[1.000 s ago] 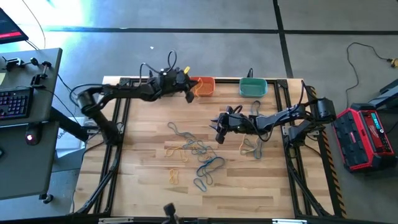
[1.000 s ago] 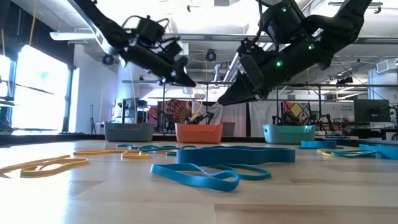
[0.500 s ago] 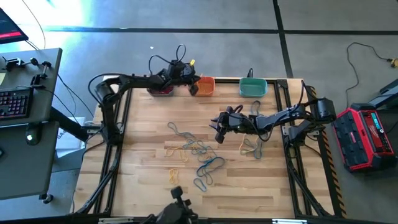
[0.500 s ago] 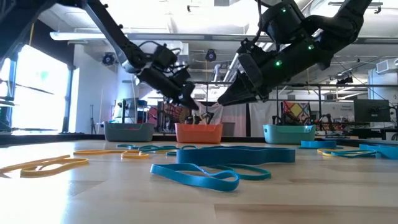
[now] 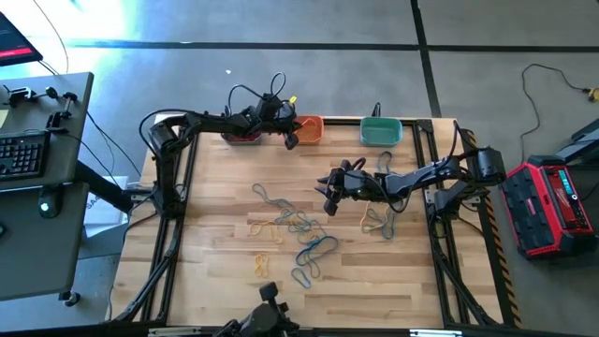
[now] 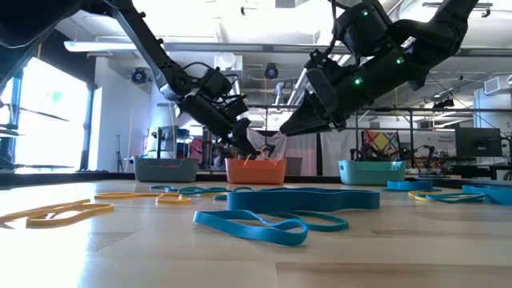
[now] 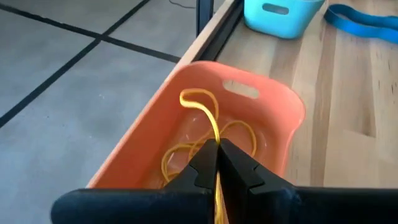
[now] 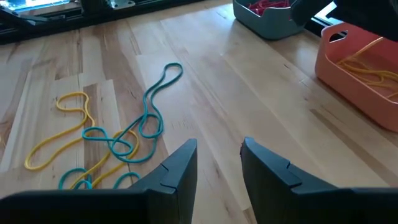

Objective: Sort rubber bands into baskets
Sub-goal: Put the yellow rubber band into the orange bin

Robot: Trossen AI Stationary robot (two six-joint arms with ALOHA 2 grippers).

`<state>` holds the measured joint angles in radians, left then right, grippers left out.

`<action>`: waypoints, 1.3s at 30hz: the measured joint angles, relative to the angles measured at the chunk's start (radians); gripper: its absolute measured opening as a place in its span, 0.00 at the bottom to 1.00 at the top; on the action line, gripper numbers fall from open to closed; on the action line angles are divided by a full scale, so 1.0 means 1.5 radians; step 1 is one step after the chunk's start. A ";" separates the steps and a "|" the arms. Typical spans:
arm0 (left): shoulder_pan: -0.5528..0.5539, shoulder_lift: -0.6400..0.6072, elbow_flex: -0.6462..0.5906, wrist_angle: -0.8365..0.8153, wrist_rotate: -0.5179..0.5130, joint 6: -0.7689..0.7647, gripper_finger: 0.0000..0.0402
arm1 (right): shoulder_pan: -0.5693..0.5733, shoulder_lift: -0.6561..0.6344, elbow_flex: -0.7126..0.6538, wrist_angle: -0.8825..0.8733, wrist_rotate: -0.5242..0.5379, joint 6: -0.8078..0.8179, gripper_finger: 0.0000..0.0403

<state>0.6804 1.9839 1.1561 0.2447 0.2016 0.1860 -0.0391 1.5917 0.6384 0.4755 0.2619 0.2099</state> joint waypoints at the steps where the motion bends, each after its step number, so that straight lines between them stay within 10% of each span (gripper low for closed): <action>1: 0.000 0.000 0.000 -0.002 0.000 0.000 0.01 | 0.000 0.000 0.000 0.000 0.000 0.000 0.28; 13: 0.000 0.000 0.000 -0.008 -0.001 -0.014 0.17 | 0.000 0.000 0.000 -0.001 0.000 0.007 0.28; 21: -0.017 -0.033 -0.007 0.009 -0.003 0.024 0.08 | 0.000 0.000 0.000 -0.012 0.000 0.012 0.28; 31: -0.076 -0.124 -0.163 0.227 -0.002 0.054 0.00 | 0.000 0.000 0.000 -0.016 0.003 0.012 0.28; 39: -0.153 -0.303 -0.298 0.124 0.000 0.082 0.00 | 0.000 0.000 0.000 -0.016 0.018 0.005 0.28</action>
<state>0.4504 1.5292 0.7090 0.4313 0.2018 0.3090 -0.0387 1.5917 0.6384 0.4520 0.2890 0.2171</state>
